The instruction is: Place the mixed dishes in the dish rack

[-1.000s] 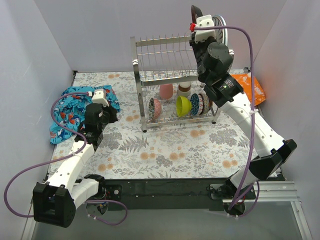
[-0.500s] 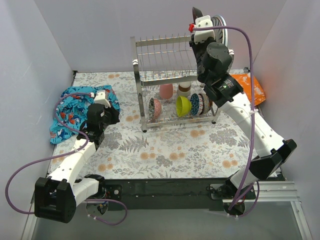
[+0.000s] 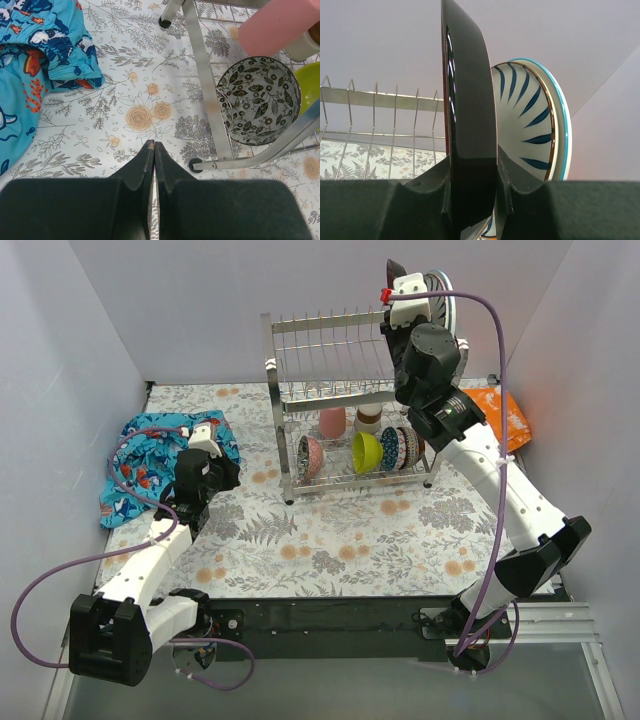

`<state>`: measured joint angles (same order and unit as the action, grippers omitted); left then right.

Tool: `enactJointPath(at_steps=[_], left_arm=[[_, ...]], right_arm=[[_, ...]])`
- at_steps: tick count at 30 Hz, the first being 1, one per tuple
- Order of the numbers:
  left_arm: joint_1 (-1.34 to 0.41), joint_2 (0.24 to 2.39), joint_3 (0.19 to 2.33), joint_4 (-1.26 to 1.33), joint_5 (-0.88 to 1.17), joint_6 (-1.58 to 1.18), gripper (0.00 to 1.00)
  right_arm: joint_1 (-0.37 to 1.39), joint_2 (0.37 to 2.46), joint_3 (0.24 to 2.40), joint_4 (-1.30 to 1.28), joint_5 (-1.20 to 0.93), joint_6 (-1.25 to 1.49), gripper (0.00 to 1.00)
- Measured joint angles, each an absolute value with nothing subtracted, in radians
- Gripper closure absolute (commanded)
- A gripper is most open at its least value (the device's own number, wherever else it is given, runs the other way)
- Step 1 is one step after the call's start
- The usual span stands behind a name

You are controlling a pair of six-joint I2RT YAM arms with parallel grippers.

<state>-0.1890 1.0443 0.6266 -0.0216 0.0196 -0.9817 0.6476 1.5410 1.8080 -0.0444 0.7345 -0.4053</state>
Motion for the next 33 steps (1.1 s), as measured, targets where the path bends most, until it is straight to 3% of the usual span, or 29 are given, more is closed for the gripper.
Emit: enactJointPath(at_steps=[33], left_arm=[[-0.189, 1.052, 0.595, 0.007, 0.059, -1.003, 1.0]], right_arm=[[0.57, 1.59, 1.816, -0.12, 0.624, -0.334, 0.99]])
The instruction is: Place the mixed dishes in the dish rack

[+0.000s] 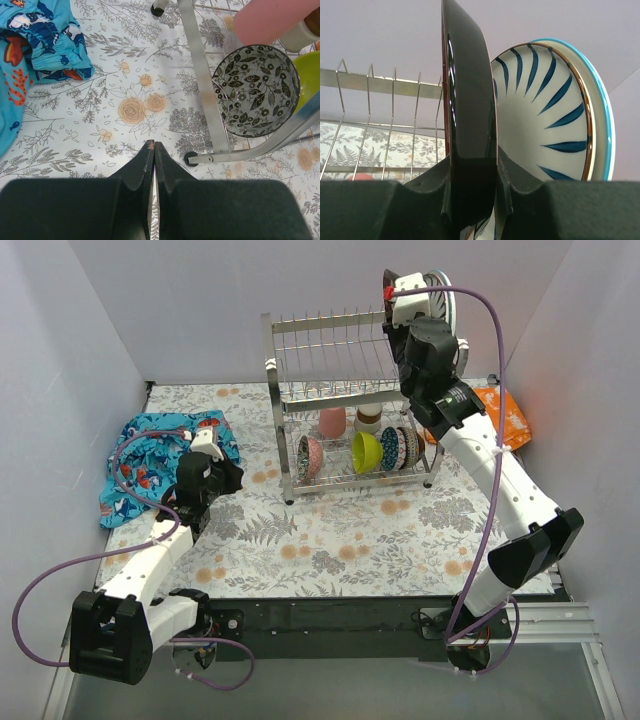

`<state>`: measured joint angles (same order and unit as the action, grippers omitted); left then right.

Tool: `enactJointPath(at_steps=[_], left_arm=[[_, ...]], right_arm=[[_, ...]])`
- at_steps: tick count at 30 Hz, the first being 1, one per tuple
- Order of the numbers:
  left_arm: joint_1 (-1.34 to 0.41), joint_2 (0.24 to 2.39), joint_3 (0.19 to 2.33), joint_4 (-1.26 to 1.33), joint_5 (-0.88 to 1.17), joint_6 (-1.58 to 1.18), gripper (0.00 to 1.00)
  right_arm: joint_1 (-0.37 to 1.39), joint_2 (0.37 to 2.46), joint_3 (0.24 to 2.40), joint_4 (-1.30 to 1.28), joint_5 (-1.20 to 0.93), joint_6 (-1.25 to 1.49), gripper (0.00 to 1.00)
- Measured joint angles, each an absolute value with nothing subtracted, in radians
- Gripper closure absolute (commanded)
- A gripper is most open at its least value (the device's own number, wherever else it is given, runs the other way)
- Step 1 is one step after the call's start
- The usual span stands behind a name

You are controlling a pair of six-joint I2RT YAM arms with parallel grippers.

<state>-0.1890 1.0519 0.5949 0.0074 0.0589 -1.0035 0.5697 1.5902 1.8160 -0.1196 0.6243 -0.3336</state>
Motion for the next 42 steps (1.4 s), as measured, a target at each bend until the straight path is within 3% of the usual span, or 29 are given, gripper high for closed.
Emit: enactJointPath(at_steps=[6, 22, 28, 33, 42], left_arm=[[-0.189, 1.06, 0.584, 0.02, 0.081, -1.01, 0.97], [-0.189, 1.071, 0.565, 0.042, 0.146, -1.013, 0.82], [-0.186, 1.071, 0.556, 0.047, 0.169, -1.014, 0.68], [-0.184, 1.071, 0.552, 0.057, 0.195, -1.015, 0.59], [-0.178, 1.074, 0.55, 0.075, 0.231, -1.023, 0.58]], right_arm=[[0.54, 1.629, 1.914, -0.232, 0.597, -0.244, 0.99], [0.514, 1.629, 1.922, -0.266, 0.561, -0.175, 0.99], [0.514, 1.628, 1.922, -0.267, 0.561, -0.177, 0.76], [0.514, 1.608, 1.913, -0.273, 0.553, -0.191, 0.7], [0.511, 1.57, 1.912, -0.299, 0.542, -0.227, 0.66]])
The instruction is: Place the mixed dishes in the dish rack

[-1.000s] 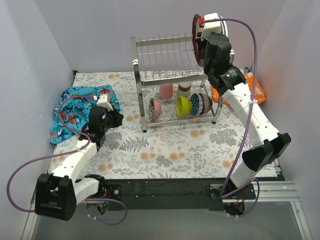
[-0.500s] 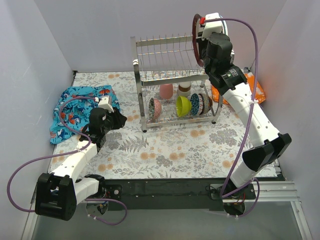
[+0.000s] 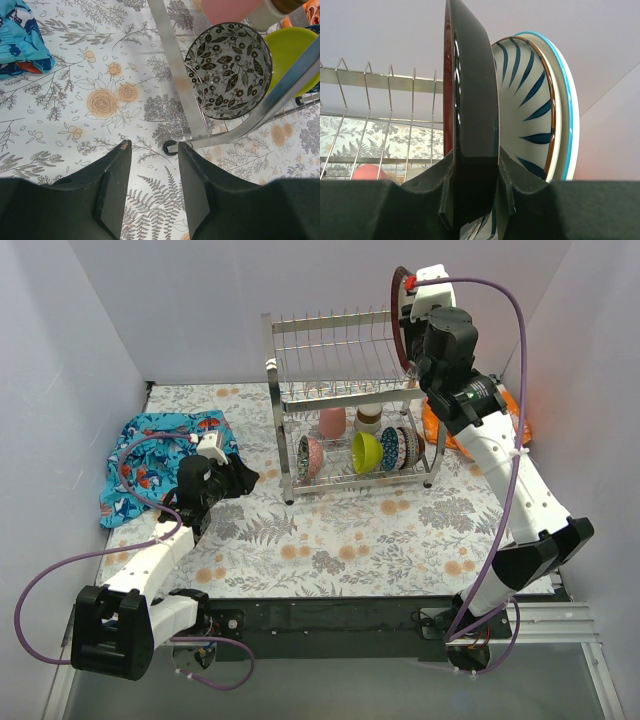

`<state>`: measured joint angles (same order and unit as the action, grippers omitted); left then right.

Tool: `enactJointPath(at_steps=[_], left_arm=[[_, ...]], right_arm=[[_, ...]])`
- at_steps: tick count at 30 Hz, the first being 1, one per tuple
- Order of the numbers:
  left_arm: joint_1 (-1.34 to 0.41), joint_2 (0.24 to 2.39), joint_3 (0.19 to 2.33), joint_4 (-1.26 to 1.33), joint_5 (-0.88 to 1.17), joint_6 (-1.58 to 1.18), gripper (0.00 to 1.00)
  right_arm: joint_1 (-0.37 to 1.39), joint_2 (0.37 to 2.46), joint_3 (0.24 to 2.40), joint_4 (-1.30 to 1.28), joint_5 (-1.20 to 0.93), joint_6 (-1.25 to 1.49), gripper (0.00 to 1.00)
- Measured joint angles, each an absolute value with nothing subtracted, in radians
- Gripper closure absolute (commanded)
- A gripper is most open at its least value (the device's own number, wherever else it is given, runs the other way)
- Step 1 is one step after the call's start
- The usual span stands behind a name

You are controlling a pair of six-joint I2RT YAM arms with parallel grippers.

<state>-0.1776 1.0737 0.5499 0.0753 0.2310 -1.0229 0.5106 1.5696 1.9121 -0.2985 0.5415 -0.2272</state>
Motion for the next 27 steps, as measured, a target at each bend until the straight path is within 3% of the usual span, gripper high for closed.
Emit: enactJointPath(at_steps=[5, 7, 9, 17, 20, 23, 27], left_arm=[[-0.178, 1.076, 0.55, 0.088, 0.246, -1.027, 0.58], [-0.178, 1.076, 0.55, 0.09, 0.25, -1.027, 0.57], [-0.178, 1.076, 0.55, 0.089, 0.252, -1.026, 0.57], [-0.178, 1.071, 0.548, 0.081, 0.256, -1.026, 0.51], [-0.177, 1.071, 0.548, 0.079, 0.258, -1.025, 0.47], [-0.177, 1.072, 0.548, 0.08, 0.262, -1.025, 0.43], [-0.176, 1.082, 0.549, 0.083, 0.271, -1.025, 0.4]], right_arm=[[0.511, 1.561, 1.881, -0.285, 0.533, -0.231, 0.64], [0.511, 1.559, 1.866, -0.284, 0.521, -0.227, 0.57], [0.511, 1.559, 1.866, -0.289, 0.524, -0.231, 0.39], [0.517, 1.555, 1.893, -0.292, 0.52, -0.234, 0.27], [0.517, 1.554, 1.93, -0.299, 0.52, -0.237, 0.18], [0.517, 1.547, 1.953, -0.3, 0.514, -0.244, 0.02], [0.511, 1.504, 1.955, -0.351, 0.536, -0.279, 0.02]])
